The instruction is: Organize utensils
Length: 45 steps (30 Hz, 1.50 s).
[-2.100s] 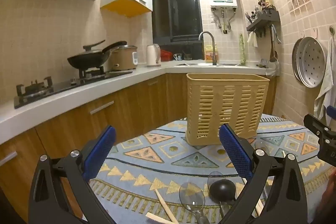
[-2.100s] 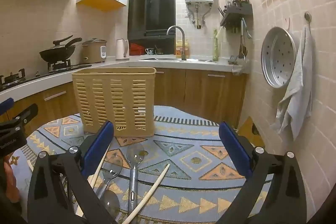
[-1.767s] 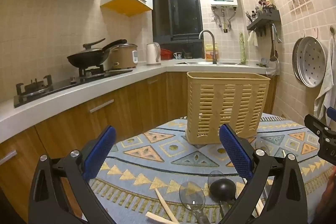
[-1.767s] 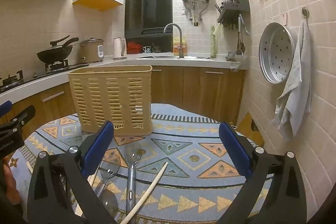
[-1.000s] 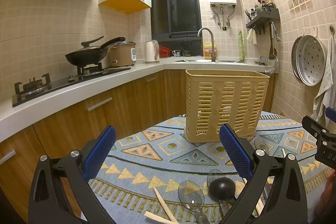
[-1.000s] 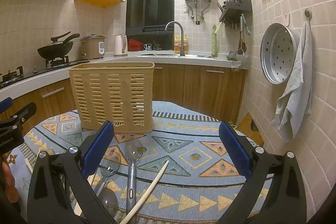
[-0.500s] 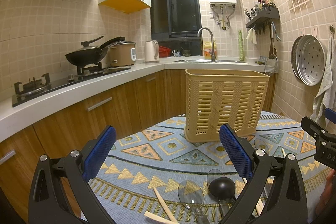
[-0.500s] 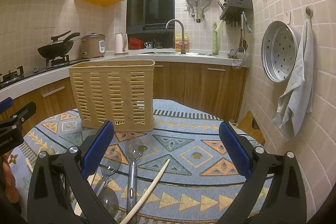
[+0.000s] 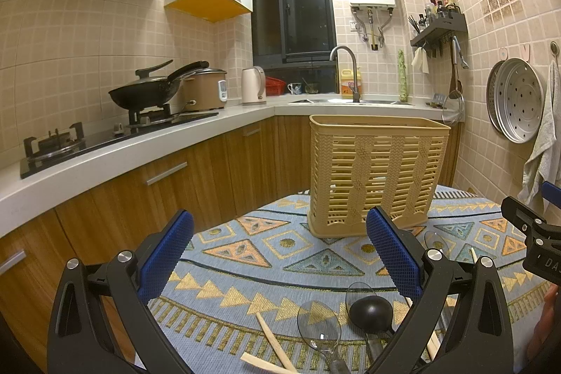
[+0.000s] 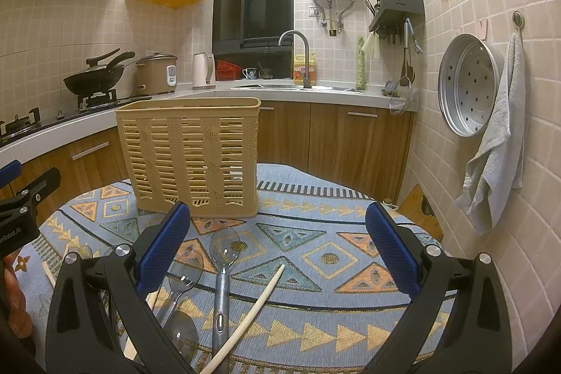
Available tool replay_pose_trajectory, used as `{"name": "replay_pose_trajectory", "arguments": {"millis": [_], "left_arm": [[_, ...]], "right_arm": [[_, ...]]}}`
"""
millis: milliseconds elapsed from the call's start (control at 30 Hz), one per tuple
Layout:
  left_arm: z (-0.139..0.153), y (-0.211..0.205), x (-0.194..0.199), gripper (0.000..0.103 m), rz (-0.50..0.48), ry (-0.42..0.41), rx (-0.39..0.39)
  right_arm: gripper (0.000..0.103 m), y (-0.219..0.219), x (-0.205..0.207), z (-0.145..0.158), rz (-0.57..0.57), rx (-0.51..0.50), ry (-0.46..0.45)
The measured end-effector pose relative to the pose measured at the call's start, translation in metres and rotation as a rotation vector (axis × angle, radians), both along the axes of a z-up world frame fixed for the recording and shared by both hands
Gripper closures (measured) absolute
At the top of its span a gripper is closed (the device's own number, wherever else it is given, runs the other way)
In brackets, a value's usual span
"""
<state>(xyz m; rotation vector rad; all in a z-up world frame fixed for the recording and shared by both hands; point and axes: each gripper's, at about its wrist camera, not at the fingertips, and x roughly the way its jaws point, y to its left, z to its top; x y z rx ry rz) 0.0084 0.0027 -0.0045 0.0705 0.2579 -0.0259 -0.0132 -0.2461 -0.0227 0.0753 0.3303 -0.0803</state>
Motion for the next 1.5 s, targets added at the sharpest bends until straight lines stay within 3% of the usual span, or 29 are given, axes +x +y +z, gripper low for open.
{"name": "replay_pose_trajectory", "arguments": {"millis": [1500], "left_arm": [[0.0007,0.0011,0.0003,0.007,-0.002,0.002,0.000]], "right_arm": [[0.007,0.0027,0.0031,-0.0006,0.014,-0.005,0.017]]}}
